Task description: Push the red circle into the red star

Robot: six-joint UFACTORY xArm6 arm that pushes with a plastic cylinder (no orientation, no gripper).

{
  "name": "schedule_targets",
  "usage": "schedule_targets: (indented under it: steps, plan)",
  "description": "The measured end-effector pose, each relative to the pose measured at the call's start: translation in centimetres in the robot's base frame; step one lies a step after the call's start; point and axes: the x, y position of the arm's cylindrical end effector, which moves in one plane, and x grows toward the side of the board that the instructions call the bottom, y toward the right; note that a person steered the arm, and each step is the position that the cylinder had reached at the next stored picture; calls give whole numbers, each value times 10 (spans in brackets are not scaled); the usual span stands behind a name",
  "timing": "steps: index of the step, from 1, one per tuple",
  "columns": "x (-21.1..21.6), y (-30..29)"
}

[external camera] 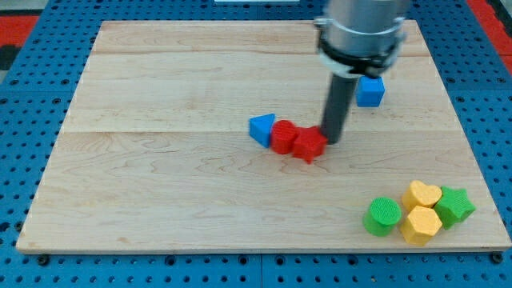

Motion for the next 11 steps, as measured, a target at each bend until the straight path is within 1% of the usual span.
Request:
schedule_targets:
  steps: [1, 2, 3, 4, 5, 7, 8, 9, 10, 11]
  plan:
    - [-12, -65]
    - [-20, -55]
    - [4, 16]
    - [18, -65]
    - [30, -97]
    - [17, -137]
    - [43, -127]
    - [74, -144]
    - [74, -211]
    - [67, -203]
